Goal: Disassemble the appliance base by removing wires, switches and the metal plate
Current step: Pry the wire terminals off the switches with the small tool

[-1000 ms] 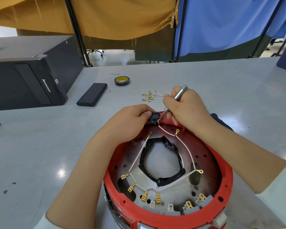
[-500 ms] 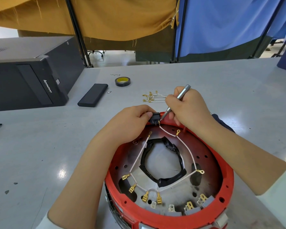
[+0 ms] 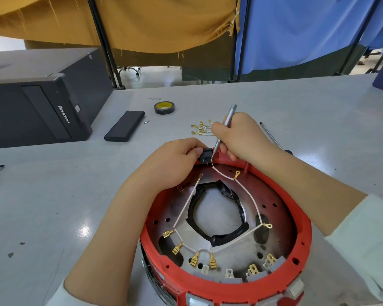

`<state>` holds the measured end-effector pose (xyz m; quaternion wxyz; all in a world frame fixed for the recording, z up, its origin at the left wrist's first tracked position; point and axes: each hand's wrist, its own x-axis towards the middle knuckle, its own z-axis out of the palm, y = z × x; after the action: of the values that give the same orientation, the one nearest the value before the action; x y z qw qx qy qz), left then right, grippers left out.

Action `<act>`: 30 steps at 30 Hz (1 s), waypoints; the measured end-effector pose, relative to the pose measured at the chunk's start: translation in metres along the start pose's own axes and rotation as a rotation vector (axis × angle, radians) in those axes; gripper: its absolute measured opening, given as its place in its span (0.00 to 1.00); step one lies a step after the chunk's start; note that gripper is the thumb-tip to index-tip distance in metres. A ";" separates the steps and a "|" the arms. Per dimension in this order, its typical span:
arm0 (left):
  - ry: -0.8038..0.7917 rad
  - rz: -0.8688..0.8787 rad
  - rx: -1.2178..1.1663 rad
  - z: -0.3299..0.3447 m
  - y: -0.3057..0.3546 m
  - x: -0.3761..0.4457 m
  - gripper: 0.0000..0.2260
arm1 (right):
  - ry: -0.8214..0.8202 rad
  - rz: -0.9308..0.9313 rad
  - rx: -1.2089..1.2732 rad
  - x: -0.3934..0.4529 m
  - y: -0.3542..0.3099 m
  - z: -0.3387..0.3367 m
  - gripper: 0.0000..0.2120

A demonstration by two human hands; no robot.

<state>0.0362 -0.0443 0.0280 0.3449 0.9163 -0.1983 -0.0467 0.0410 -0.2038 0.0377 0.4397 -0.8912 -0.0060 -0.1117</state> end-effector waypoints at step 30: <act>0.018 -0.002 0.016 0.000 -0.003 0.002 0.10 | 0.174 -0.111 0.114 0.010 -0.002 0.009 0.16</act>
<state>0.0391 -0.0435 0.0259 0.3392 0.9196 -0.1946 -0.0371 0.0528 -0.1964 0.0356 0.4818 -0.8499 -0.0235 -0.2122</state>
